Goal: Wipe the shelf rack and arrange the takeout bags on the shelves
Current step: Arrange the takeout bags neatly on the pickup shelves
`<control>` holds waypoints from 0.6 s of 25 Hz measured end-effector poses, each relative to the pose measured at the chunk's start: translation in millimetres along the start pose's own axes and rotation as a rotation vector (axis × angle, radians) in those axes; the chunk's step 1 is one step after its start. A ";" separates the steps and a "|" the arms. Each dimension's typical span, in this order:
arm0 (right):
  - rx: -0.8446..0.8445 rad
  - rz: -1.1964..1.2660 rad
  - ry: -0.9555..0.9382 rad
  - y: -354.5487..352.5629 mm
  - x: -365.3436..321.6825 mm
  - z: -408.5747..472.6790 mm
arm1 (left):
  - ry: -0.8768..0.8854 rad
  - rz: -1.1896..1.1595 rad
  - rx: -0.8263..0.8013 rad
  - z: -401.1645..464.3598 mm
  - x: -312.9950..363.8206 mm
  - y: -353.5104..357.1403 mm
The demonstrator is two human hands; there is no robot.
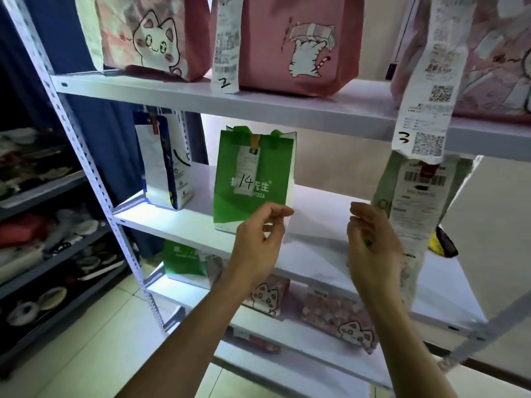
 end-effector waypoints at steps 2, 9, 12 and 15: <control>-0.050 0.024 0.040 39.1 -1.7 -4.8 | -0.036 0.017 -0.012 12.3 -19.7 -23.8; -0.078 0.012 0.088 166.0 -12.1 -19.4 | -0.093 0.080 -0.048 64.2 -90.7 -125.6; 0.006 -0.011 0.171 197.1 -1.2 -27.9 | -0.163 0.100 -0.076 88.8 -128.6 -162.9; 0.110 -0.100 0.309 205.1 23.9 -39.9 | -0.230 0.094 -0.166 103.5 -161.2 -167.1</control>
Point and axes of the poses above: each hand's wrist, its own z-axis towards the middle knuckle, its own y-axis out of the palm, x = y × z, the point moved 9 cm from there along z, towards the middle knuckle, and after that the axes turned 12 degrees about -y, right-handed, at the moved point
